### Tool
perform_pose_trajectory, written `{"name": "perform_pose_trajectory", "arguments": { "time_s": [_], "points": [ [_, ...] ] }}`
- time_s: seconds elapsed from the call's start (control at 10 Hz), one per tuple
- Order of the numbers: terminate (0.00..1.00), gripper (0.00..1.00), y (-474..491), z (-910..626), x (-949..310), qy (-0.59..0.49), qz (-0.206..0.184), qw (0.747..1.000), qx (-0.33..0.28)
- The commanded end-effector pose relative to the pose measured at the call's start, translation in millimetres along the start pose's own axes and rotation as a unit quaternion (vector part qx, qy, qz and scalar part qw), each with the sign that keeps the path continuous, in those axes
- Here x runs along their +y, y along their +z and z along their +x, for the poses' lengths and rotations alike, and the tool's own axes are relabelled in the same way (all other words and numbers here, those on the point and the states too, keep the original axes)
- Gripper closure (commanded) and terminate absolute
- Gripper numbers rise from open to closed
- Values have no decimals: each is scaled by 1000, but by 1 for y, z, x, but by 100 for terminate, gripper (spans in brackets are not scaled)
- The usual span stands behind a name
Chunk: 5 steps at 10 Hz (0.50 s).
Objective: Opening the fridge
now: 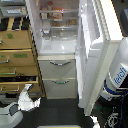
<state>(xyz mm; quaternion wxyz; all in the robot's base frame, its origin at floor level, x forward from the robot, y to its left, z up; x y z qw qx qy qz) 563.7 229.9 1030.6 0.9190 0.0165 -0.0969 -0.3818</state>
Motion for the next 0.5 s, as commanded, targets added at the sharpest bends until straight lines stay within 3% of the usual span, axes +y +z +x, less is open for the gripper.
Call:
{"name": "perform_pose_trajectory", "arguments": {
  "time_s": [0.1,0.4,0.5],
  "points": [
    [0,0,20,-79,79,122,17,986,-111],
    [0,0,20,-83,69,132,-3,985,-115],
    [100,0,13,-81,57,113,5,989,-90]
  ]
}}
